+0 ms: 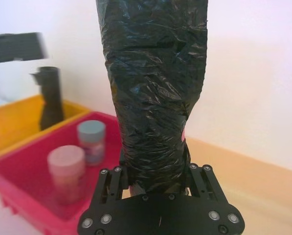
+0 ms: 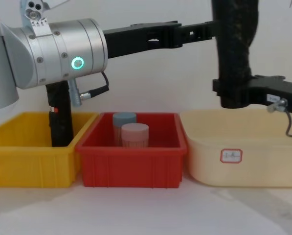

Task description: Pick up the garbage bag with the one hand and transfer it to the other hand.

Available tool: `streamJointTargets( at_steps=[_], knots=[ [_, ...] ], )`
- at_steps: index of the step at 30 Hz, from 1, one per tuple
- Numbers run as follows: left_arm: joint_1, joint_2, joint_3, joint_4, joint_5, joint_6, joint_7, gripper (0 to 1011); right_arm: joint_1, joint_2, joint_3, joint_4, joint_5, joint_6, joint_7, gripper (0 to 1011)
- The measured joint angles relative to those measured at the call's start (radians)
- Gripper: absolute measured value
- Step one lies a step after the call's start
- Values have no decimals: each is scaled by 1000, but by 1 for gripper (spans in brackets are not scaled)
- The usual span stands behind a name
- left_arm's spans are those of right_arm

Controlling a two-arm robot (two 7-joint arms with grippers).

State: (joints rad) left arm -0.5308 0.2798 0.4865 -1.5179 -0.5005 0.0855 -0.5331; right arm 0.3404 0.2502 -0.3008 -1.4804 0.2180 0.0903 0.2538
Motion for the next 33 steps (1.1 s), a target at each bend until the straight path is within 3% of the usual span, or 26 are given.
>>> streamJointTargets(
  at_steps=[16,26,30,33],
  knots=[
    [0,0,0,0,0,0,0,1001,57,-39,66,93,-40,88,-139,578],
    [0,0,0,0,0,0,0,1001,106,-66,97,163,-74,129,-223,918],
    [0,0,0,0,0,0,0,1001,109,-69,101,161,-80,133,-231,1001],
    [0,0,0,0,0,0,0,1001,108,-69,104,150,-83,133,-232,999]
  ],
)
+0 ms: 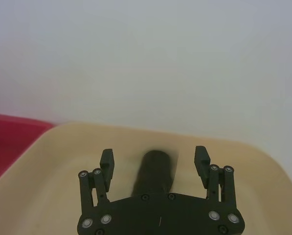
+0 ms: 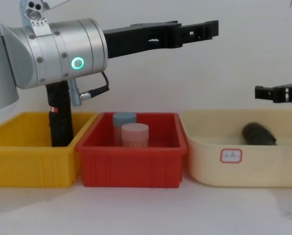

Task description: Pick up the garbage bag with the one hand and transfer it to the other hand.

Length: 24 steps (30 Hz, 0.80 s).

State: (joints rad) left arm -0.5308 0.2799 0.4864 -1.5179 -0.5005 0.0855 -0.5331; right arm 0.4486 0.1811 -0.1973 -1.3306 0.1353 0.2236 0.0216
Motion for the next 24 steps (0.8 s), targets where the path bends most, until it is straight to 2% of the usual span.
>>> streamJointTargets(
  at_steps=[14,18,24],
  knots=[
    [2,2,0,-3,1,0,5,1001,-31,8,3,-118,4,2,44,1000],
    [7,5,-2,-12,4,0,22,1001,-43,15,-2,-156,15,8,77,1000],
    [29,13,-13,-44,27,3,81,1001,-57,21,-17,-189,26,24,122,1000]
  ],
)
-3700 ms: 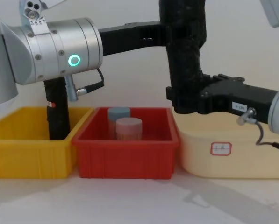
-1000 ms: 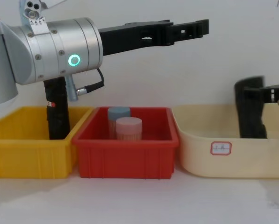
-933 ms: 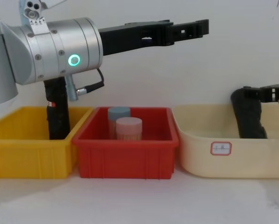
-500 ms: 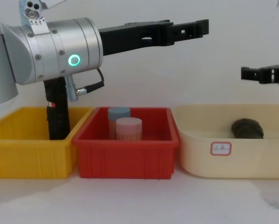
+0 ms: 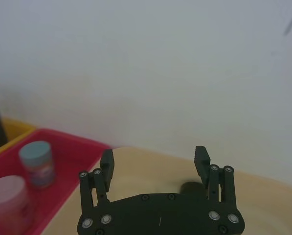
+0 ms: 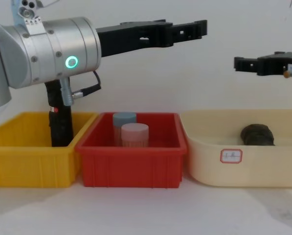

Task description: Pick up the garbage bag with the one hand and transfer it to the other hand.

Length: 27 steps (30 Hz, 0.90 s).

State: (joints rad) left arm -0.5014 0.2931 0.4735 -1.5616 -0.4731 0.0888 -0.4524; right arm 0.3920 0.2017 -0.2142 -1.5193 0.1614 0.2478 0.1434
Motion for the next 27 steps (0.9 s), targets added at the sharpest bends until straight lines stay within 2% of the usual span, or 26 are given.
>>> streamJointTargets(
  at_steps=[12,27],
  knots=[
    [59,14,-36,-77,62,5,129,1001,-7,2,-44,-9,10,23,65,1000],
    [158,26,-101,-192,165,15,317,1001,21,-5,-108,33,22,25,135,1000]
  ],
)
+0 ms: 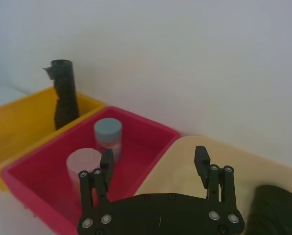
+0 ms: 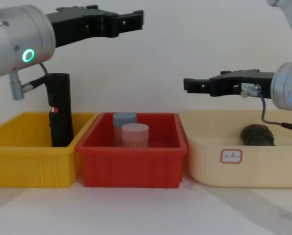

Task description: Pick up the garbage bag with the one hand and transfer it to the other hand.

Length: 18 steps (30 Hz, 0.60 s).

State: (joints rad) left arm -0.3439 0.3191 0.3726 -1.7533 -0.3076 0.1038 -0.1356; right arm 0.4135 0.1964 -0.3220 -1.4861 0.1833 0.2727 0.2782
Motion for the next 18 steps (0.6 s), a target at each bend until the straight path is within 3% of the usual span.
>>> streamJointTargets(
  at_steps=[18],
  knots=[
    [121,-1,-91,-112,121,33,217,1001,18,0,-63,19,16,-12,61,1000]
  ],
)
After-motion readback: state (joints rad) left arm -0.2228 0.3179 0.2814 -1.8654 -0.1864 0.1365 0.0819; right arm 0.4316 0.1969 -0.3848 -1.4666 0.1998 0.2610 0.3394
